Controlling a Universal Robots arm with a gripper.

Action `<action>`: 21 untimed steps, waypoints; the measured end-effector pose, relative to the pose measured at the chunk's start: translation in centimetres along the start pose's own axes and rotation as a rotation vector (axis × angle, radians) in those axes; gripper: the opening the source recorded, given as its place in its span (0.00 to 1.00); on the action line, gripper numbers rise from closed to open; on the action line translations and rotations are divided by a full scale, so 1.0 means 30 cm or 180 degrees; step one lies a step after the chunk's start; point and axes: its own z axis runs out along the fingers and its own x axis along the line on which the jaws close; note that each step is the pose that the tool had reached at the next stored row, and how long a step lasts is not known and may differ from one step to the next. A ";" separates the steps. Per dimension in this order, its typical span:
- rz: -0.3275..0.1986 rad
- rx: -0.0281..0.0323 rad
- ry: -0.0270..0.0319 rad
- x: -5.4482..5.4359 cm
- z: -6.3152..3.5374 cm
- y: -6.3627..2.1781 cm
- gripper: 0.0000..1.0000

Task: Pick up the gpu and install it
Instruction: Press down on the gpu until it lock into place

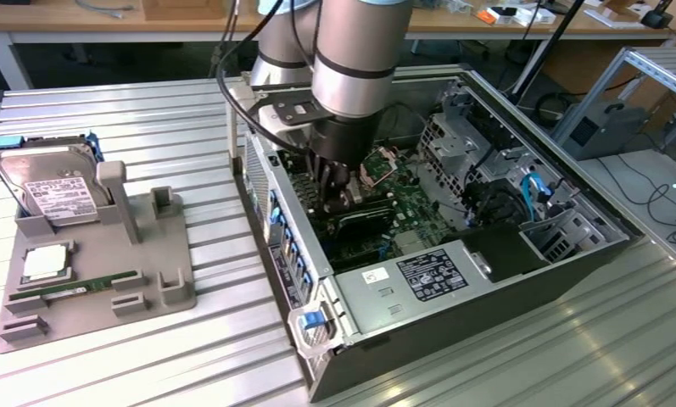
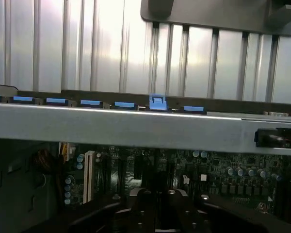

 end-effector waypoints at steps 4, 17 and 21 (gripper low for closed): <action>-0.0001 -0.0014 -0.0001 0.001 0.017 -0.023 0.13; -0.0001 -0.0024 -0.0002 0.000 0.056 -0.032 0.13; -0.0001 -0.0023 -0.0011 0.003 0.046 -0.070 0.13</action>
